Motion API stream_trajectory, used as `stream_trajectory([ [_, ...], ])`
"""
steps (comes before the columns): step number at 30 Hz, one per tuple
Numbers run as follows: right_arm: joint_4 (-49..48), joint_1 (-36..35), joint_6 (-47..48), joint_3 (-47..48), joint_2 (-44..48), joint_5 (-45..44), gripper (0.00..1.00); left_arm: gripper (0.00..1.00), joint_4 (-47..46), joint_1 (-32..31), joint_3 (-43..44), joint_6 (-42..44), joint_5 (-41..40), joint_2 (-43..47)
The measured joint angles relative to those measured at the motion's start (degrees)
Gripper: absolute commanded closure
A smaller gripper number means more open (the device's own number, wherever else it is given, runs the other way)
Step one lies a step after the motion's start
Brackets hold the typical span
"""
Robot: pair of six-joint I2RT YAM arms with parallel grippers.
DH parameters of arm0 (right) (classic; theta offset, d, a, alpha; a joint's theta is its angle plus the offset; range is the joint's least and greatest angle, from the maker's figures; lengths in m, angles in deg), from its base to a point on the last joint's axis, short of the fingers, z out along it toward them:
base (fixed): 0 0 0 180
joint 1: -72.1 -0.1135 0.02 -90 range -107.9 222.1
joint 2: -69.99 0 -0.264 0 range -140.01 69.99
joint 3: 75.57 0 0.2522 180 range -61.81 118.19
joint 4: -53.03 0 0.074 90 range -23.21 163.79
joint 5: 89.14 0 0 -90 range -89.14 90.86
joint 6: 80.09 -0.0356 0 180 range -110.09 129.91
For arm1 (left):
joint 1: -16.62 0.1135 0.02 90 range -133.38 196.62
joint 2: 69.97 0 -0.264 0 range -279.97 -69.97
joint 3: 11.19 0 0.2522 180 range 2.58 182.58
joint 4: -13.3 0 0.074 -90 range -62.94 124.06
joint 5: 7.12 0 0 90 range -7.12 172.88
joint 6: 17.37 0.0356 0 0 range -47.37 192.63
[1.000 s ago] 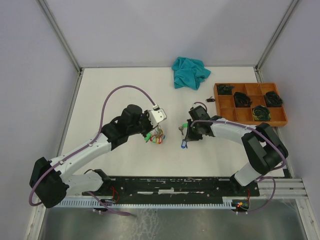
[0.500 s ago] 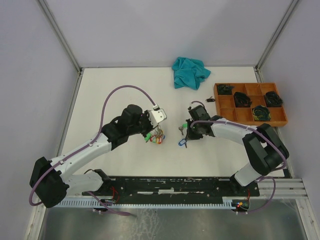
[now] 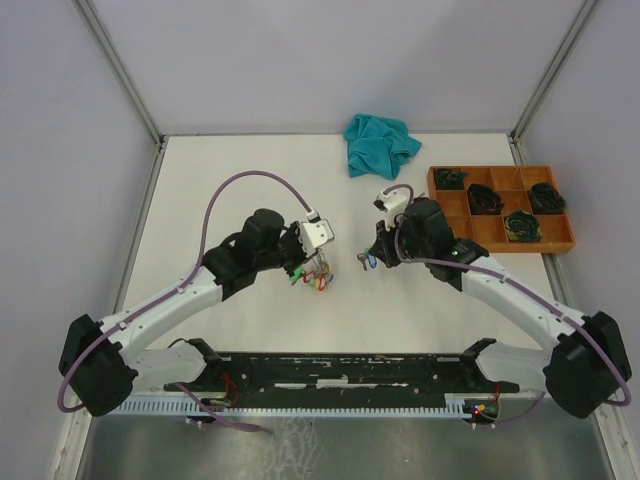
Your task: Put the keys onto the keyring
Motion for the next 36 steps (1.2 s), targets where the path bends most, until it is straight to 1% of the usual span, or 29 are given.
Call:
stream_trajectory([
  [4, -2.8, 0.0, 5.2, -2.6, 6.4, 2.1, 1.0, 0.97, -0.4, 0.0, 0.0, 0.0, 2.0, 0.4],
  [6, -3.2, 0.0, 7.6, -2.6, 7.6, 3.4, 0.99, 0.97, -0.5, 0.0, 0.0, 0.0, 3.3, 0.7],
  [11, -5.0, 0.0, 15.6, -2.7, 7.9, 9.4, 0.99, 0.97, -2.1, 0.0, -0.3, 0.9, 8.2, 1.3],
  [16, -5.0, 0.0, 23.8, -2.7, 7.9, 15.8, 0.99, 0.97, -3.0, 0.1, -0.6, 4.3, 14.3, 1.6],
  [21, -8.0, 0.0, 28.5, -4.4, 8.5, 21.6, 0.99, 0.97, -4.6, 1.3, -0.6, 6.5, 20.8, 0.8],
  [25, -9.5, -0.6, 30.0, -6.1, 8.8, 23.1, 0.99, 0.97, -6.7, 2.8, -0.7, 6.8, 23.5, -2.6],
  [28, -10.4, -1.0, 30.5, -6.3, 8.1, 23.1, 0.99, 0.97, -8.7, 3.7, -0.9, 5.5, 22.8, -6.3],
  [31, -11.9, -1.2, 30.4, -6.9, 6.8, 22.7, 0.99, 0.97, -9.5, 4.2, -0.7, 3.1, 19.4, -11.4],
  [34, -12.9, -1.2, 29.9, -8.2, 5.5, 21.8, 0.99, 0.97, -8.4, 4.3, 1.3, 0.7, 15.7, -18.0],
  [36, -13.3, -1.2, 29.4, -9.0, 4.4, 21.5, 0.99, 0.97, -8.7, 4.3, 2.7, 0.0, 14.9, -20.1],
])
